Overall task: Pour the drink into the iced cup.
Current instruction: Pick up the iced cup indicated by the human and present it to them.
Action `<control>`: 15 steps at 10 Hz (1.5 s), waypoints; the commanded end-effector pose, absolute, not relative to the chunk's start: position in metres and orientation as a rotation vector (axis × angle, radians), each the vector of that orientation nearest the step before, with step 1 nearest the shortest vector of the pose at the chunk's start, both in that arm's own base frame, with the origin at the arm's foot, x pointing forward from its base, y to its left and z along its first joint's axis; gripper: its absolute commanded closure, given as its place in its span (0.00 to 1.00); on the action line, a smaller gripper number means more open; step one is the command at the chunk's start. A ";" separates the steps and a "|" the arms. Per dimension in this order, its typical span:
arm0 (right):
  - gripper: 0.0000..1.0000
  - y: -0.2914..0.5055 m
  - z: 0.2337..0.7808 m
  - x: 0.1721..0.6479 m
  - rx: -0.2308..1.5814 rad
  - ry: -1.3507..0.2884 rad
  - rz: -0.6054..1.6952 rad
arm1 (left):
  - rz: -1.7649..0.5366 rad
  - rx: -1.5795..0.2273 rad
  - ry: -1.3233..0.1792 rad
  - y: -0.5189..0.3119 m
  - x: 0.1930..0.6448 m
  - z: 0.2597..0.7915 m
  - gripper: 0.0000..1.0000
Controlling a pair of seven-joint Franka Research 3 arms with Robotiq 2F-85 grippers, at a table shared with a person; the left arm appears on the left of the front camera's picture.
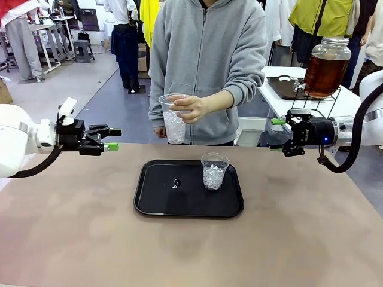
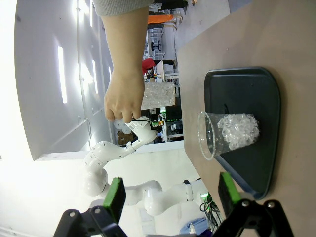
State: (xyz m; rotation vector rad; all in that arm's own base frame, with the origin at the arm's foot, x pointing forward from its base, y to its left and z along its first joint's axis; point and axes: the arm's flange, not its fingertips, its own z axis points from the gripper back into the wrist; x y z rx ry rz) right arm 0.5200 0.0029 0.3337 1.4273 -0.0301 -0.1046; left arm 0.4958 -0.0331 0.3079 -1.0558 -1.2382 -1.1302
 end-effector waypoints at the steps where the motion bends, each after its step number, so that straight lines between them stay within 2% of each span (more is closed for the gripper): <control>1: 0.00 0.003 0.335 0.520 1.429 -0.033 -0.103 | -1.124 -1.052 -1.247 -0.035 0.497 0.310 0.00; 15: 0.00 0.003 0.335 0.520 1.429 -0.033 -0.103 | -1.124 -1.052 -1.247 -0.035 0.497 0.310 0.00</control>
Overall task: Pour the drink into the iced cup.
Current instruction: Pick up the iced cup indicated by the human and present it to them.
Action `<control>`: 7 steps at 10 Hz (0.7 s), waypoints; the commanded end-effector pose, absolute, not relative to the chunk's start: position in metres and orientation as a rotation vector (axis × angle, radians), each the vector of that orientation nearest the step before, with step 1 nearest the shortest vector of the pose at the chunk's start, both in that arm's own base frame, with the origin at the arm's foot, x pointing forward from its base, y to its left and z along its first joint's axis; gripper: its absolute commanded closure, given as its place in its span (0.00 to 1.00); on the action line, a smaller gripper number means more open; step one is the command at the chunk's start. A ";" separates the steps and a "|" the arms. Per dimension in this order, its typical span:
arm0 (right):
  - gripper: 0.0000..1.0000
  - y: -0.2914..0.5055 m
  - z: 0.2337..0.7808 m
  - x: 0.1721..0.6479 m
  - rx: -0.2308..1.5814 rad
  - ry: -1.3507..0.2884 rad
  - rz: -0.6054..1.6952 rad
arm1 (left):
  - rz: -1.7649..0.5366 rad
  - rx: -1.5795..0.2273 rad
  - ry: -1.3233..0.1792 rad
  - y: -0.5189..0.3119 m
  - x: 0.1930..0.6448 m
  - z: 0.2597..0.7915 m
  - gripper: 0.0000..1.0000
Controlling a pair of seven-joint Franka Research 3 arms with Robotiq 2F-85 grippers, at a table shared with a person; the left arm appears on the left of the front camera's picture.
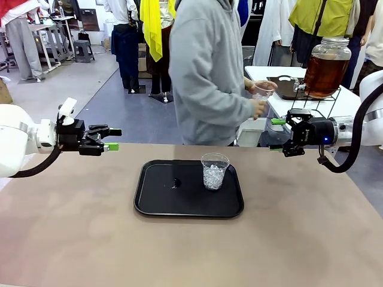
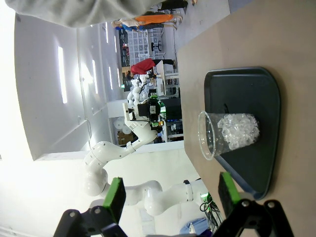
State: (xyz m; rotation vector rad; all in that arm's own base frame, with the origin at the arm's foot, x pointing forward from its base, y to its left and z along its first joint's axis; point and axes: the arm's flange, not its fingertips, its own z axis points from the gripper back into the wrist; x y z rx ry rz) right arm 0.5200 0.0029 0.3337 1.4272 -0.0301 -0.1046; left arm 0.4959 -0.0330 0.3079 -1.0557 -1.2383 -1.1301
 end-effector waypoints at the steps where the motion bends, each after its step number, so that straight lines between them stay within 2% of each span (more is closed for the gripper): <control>1: 0.00 0.003 0.335 0.520 1.429 -0.033 -0.103 | -1.124 -1.052 -1.247 -0.035 0.497 0.310 0.00; 7: 0.00 0.003 0.335 0.520 1.429 -0.033 -0.103 | -1.124 -1.052 -1.247 -0.035 0.497 0.310 0.00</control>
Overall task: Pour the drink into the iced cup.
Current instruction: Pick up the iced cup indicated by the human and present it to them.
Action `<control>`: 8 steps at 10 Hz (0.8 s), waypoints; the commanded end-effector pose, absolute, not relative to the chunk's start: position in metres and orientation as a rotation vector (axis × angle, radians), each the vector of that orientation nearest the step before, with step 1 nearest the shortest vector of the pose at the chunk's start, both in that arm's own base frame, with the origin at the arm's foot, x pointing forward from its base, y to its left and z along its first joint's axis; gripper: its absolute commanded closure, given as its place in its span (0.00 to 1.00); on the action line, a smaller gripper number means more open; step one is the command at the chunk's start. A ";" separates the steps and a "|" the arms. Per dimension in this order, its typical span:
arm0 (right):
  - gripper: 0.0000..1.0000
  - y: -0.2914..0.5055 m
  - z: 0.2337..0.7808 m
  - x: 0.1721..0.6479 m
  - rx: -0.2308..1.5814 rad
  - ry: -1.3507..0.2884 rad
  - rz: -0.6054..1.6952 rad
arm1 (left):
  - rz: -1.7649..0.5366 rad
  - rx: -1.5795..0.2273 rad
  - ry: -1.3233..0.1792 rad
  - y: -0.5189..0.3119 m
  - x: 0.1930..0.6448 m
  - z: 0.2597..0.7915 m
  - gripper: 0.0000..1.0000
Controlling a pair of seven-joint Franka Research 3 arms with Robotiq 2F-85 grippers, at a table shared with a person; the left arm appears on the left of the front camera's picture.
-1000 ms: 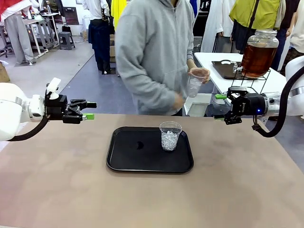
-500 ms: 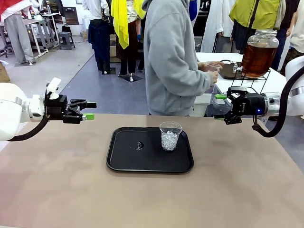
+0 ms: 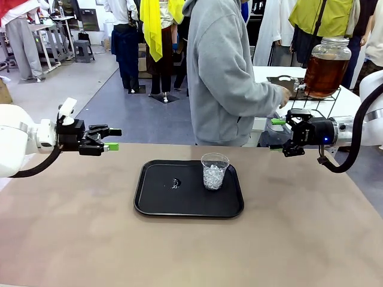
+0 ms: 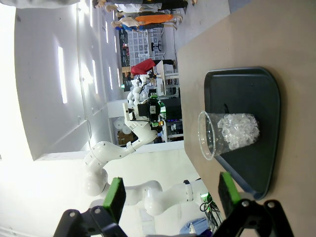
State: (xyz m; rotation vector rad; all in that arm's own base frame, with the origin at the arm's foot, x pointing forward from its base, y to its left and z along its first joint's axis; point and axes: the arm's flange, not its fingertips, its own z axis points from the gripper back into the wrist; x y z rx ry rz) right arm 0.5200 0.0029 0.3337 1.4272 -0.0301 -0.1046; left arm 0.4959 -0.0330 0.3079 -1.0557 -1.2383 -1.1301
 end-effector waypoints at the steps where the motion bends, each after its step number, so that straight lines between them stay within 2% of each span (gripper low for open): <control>1: 0.00 0.003 0.335 0.520 1.429 -0.033 -0.103 | -1.124 -1.052 -1.247 -0.035 0.497 0.310 0.00; 8: 0.00 0.003 0.335 0.520 1.429 -0.033 -0.103 | -1.124 -1.052 -1.247 -0.035 0.497 0.310 0.00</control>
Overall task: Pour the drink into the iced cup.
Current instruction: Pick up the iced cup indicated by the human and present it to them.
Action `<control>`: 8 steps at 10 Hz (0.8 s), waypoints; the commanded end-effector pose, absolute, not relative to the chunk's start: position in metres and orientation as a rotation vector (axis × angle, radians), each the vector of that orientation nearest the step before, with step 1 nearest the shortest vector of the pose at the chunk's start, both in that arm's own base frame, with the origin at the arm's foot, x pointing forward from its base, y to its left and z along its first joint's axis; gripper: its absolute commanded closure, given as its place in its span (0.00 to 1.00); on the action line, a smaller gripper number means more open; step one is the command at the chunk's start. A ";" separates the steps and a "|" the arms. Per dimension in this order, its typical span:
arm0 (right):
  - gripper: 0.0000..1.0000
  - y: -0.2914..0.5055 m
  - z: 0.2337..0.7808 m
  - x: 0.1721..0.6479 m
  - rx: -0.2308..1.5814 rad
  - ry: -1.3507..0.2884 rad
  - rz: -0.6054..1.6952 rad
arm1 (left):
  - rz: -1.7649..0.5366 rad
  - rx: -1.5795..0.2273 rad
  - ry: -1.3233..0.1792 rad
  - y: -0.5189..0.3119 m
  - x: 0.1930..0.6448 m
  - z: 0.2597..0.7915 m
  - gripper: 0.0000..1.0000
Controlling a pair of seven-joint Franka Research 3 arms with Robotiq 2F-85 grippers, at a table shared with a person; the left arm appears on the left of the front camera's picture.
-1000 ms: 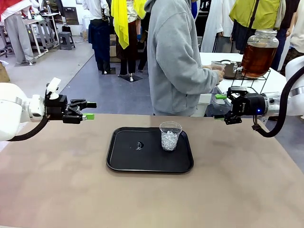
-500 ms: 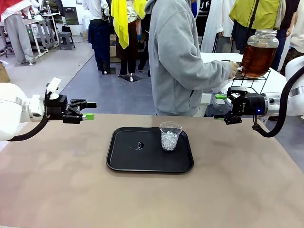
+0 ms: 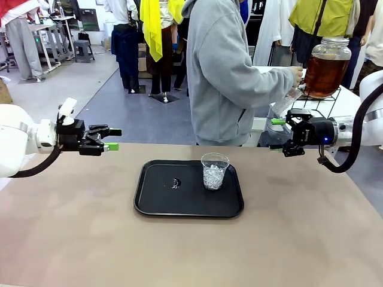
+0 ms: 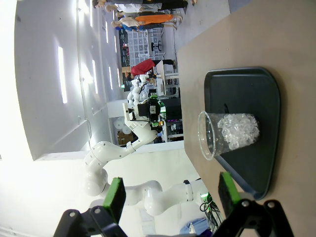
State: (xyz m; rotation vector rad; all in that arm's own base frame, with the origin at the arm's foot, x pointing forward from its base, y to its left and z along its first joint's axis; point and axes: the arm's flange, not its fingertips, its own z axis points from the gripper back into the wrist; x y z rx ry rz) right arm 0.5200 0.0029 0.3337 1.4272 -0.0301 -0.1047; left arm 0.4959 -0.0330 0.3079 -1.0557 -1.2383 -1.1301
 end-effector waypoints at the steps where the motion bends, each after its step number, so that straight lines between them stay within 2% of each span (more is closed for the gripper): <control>1: 0.00 0.003 0.335 0.520 1.429 -0.033 -0.103 | -1.124 -1.052 -1.247 -0.035 0.497 0.310 0.00; 8: 0.00 0.003 0.335 0.520 1.429 -0.033 -0.103 | -1.124 -1.052 -1.247 -0.035 0.497 0.310 0.00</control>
